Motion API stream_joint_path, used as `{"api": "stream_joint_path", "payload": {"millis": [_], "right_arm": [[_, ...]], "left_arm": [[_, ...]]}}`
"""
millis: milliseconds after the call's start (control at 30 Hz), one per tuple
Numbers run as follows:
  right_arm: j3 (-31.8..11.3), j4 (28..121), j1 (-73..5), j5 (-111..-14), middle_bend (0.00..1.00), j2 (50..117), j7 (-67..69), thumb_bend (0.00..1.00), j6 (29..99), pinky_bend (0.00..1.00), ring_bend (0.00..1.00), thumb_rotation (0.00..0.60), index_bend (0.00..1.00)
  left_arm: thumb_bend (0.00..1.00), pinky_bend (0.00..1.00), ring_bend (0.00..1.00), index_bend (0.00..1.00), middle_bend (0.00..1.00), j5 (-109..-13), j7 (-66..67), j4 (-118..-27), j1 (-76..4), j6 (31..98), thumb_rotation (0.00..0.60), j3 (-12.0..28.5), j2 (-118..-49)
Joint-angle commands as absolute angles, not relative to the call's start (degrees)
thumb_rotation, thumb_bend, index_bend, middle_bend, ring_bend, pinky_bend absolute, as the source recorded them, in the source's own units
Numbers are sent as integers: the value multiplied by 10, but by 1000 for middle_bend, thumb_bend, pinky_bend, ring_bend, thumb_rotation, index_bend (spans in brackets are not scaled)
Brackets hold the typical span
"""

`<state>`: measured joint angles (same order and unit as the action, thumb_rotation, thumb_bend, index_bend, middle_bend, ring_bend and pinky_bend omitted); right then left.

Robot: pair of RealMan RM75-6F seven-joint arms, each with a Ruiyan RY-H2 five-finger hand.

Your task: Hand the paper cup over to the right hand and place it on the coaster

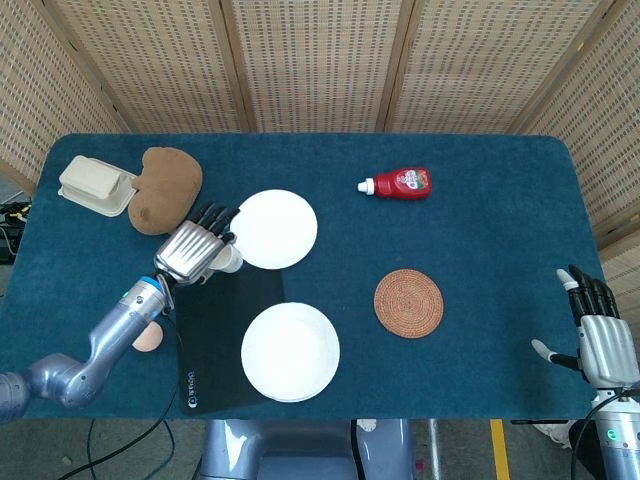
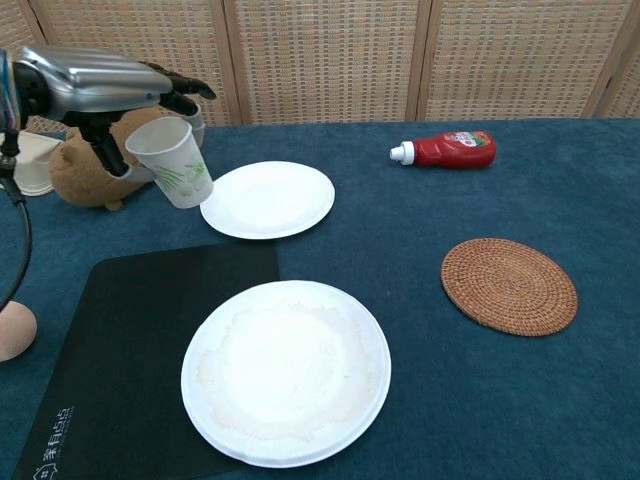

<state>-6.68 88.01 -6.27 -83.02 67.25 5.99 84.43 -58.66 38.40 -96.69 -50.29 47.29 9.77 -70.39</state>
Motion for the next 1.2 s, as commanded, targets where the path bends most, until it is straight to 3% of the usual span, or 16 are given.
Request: {"api": "stream_joint_path", "payload": {"millis": [33,867,1200], "right_arm": [[-68,878,-61,-830,0,671,68,16,847,0,0,600,0],[-71,868,-57,-832,0,663,114,16,850,0,0,600,0],[-72,865,-55,-834,0,661,129,15,853,0,0,600,0]], "left_arm": [[326,0,0,317,0,-539,454,-1000,-538,492,600,89,-736],[326,0,0,317,0,-348,592,-966,-636,552,600,62,-847],[326,0,0,317,0,-325,605,-949,-653,564,600,42,-871]]}}
